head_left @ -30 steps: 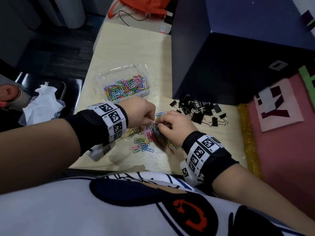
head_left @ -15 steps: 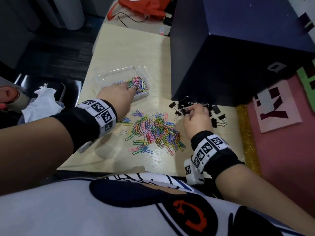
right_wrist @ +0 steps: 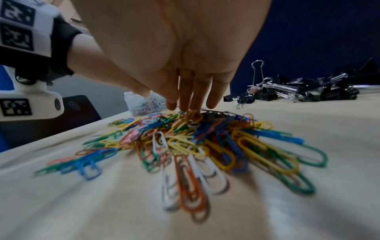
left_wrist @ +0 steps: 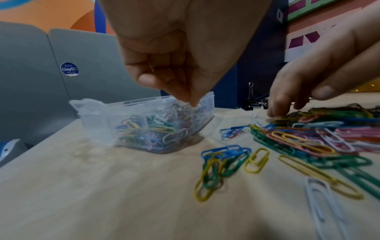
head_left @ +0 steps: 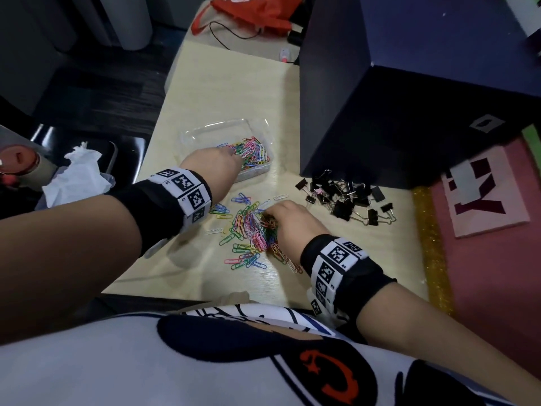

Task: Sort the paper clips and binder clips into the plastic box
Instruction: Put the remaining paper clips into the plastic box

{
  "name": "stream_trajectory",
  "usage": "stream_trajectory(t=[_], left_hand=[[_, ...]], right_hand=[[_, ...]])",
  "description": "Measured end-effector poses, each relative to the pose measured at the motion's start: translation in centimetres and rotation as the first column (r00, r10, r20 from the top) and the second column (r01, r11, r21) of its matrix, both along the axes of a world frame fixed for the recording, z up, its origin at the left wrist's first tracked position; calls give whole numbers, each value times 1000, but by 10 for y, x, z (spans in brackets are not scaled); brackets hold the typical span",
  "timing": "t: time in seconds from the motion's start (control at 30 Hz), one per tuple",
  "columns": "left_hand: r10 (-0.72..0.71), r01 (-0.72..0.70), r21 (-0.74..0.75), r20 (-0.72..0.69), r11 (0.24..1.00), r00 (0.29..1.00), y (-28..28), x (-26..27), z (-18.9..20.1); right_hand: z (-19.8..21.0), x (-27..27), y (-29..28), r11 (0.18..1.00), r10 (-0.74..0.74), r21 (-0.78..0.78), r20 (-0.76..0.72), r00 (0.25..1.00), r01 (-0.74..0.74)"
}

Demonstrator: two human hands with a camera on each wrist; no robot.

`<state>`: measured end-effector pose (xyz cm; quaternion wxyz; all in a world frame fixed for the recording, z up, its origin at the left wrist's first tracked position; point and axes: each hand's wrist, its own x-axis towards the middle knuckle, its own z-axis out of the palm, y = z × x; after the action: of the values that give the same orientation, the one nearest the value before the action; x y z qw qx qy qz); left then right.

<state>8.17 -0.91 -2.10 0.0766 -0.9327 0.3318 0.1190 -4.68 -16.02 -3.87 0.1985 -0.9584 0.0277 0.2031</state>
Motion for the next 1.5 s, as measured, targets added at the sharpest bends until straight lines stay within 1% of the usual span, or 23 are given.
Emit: stream_trajectory(t=[0.1,0.17,0.23,0.3,0.33,0.4,0.43,0.5,0.57,0.63,0.67,0.73,0.77,0.8,0.87,0.93,1.03,1.13,1.23,1.33,1.4,1.5], left_hand=[[38,-40,-100,-26,994,999,-1,2,-3],[34,-39,-143,-37,989,999,0,-5,-4],[-8,4,-81,-53,997,999,2,-14,-8],[-49,51,23,-65,998,997,8,-23,-15],[-54,58,60,-71,996,996,11,-25,-19],[-13,24,105,-100,994,995,18,-30,-26],[15,-2,114,-117,994,993,20,-31,-30],[41,-29,82,-155,996,987,19,-33,-34],[29,-21,40,-234,999,972,13,-36,-37],[-8,12,9,-323,1000,946,6,-37,-36],[-21,21,-3,-338,1000,941,4,-36,-35],[-27,23,-16,-327,1000,945,2,-33,-29],[-18,19,1,-316,1000,948,2,-30,-25],[0,13,42,-309,999,951,4,-28,-21],[48,1,155,-316,988,947,8,-25,-11],[85,10,247,-372,969,924,12,-26,-6],[75,62,292,-435,955,897,12,-36,-9],[13,103,258,-412,961,911,4,-49,-13],[1,79,171,-422,982,907,-7,-56,-15],[19,31,109,-429,994,903,-13,-55,-10],[38,10,108,-435,994,900,-10,-52,-6],[47,27,161,-437,987,898,-2,-50,-7]], right_hand=[[0,9,-4,997,-82,1,43,996,82],[-2,13,-6,996,-87,-2,17,996,87],[-3,13,-7,998,-68,-8,-49,996,68],[-4,11,-7,999,-33,-17,-85,996,31],[-4,9,-6,1000,-11,-14,-83,997,10],[-4,8,-4,1000,12,0,-72,997,-12],[-3,8,-5,1000,2,4,-75,997,-1],[1,10,-9,998,-64,-21,-75,995,62],[9,11,-16,987,-135,-100,-90,987,125],[19,9,-21,967,-178,-215,-198,964,134],[23,8,-21,957,-173,-276,-276,945,94],[23,3,-21,930,-162,-368,-403,901,3],[21,1,-22,920,-178,-392,-435,883,-8],[17,-3,-23,915,-219,-403,-453,864,21],[12,-8,-22,910,-320,-388,-436,841,144],[8,-13,-19,902,-377,-365,-400,835,232],[3,-15,-11,896,-406,-334,-353,843,292],[0,-10,-6,904,-392,-307,-320,863,297],[-1,-3,-1,926,-346,-254,-267,900,280],[-1,3,0,940,-321,-201,-252,913,275],[4,4,-3,941,-314,-220,-275,909,259],[10,0,-11,930,-298,-321,-374,878,179]])
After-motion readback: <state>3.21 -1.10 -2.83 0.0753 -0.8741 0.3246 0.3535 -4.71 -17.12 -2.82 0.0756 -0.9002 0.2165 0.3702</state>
